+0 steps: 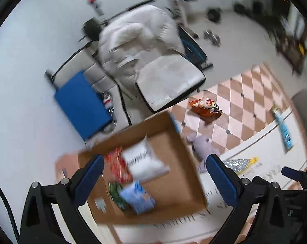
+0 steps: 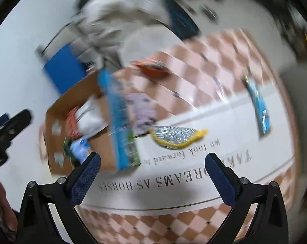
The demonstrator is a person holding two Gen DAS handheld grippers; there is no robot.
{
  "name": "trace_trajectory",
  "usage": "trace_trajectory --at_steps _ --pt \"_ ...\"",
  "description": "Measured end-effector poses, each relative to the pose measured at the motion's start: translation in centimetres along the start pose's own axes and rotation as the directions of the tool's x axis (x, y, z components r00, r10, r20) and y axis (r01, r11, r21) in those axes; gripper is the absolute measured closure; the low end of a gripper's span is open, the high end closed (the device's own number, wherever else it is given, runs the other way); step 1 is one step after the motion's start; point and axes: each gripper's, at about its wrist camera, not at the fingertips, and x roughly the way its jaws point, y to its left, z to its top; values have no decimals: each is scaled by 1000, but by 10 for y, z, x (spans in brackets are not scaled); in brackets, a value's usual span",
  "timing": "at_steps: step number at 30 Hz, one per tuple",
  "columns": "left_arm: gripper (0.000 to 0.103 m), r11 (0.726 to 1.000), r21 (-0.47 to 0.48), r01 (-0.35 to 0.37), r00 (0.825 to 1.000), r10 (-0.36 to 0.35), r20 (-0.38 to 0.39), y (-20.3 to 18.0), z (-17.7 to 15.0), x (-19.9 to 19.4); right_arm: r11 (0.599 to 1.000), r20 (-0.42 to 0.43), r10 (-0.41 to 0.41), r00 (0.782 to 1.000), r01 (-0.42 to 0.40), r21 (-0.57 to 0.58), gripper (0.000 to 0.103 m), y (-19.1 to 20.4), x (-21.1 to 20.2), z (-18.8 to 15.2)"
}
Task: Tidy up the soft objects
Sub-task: 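Grasp the orange snack bag with the left tool while the right tool grasps the banana plush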
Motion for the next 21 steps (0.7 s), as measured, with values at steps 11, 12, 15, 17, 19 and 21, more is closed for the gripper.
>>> trace_trajectory --at_steps 11,12,15,17,19,21 --pt "0 954 289 -85 975 139 -172 -77 75 132 999 -182 -54 982 55 -2 1 -29 133 31" --pt "0 954 291 -74 973 133 -187 -79 77 139 997 -204 -73 976 67 -33 5 -24 143 31" --pt "0 954 297 -53 971 119 -209 -85 82 156 992 -252 -105 962 84 -95 24 -18 167 30" --pt "0 947 316 -50 971 120 -206 -91 86 163 992 -245 -93 965 70 -103 32 -20 165 31" --pt "0 951 309 -26 972 96 -215 -96 90 169 991 -245 -102 964 76 -112 45 -28 157 34" --pt "0 960 280 9 970 60 -235 -96 96 177 986 -238 -135 962 107 -127 48 -44 148 40"
